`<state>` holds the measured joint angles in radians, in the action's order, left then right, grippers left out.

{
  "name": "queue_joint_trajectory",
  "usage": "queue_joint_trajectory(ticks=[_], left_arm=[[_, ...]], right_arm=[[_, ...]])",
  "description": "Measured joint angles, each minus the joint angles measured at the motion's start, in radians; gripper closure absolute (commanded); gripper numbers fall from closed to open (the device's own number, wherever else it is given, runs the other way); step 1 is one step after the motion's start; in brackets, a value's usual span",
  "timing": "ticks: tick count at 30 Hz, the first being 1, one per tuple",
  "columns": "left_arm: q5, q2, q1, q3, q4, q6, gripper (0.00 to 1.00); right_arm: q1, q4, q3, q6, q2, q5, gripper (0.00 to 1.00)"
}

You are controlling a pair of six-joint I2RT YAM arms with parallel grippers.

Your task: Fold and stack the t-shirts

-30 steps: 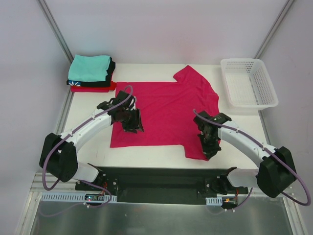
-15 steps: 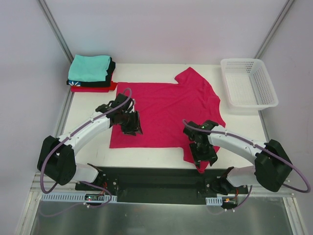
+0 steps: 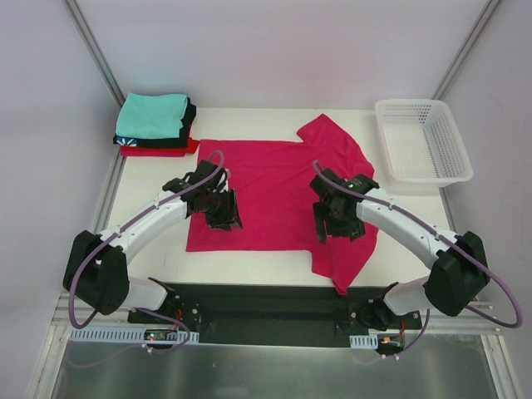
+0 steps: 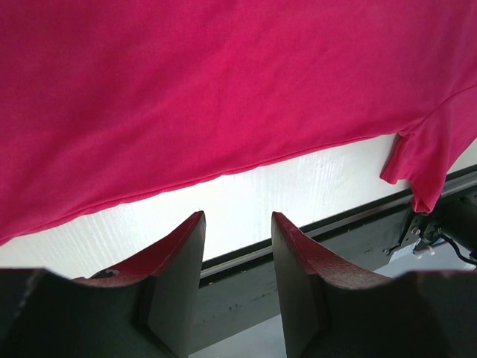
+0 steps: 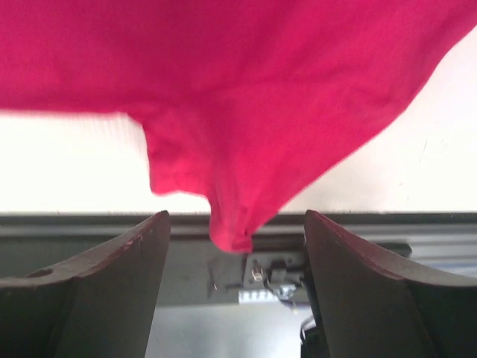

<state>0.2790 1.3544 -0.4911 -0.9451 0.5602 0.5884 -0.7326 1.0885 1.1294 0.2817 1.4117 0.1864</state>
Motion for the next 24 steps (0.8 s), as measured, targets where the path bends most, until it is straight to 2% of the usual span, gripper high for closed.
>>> queue_joint_trajectory(ticks=[3,5,9,12,17,24], left_arm=[[-0.008,0.000,0.000,0.000,-0.005,0.000,0.59],[-0.025,0.000,0.000,0.000,-0.013,0.003,0.59],[-0.056,0.025,0.010,-0.003,-0.071,0.007,0.59],[-0.070,0.118,0.037,-0.049,-0.113,0.006,0.60],[-0.103,0.292,0.077,-0.164,-0.190,0.001,0.61],[-0.097,0.460,0.115,-0.287,-0.246,-0.004,0.61]], right_arm=[[0.090,-0.081,0.008,-0.031,0.005,0.011,0.27],[0.156,-0.151,0.009,-0.052,0.021,0.006,0.24],[0.256,-0.281,0.033,-0.096,0.121,-0.025,0.22],[0.312,-0.378,0.073,-0.129,0.234,-0.076,0.20],[0.364,-0.502,0.129,-0.159,0.333,-0.172,0.18],[0.436,-0.577,0.222,-0.181,0.439,-0.274,0.17]])
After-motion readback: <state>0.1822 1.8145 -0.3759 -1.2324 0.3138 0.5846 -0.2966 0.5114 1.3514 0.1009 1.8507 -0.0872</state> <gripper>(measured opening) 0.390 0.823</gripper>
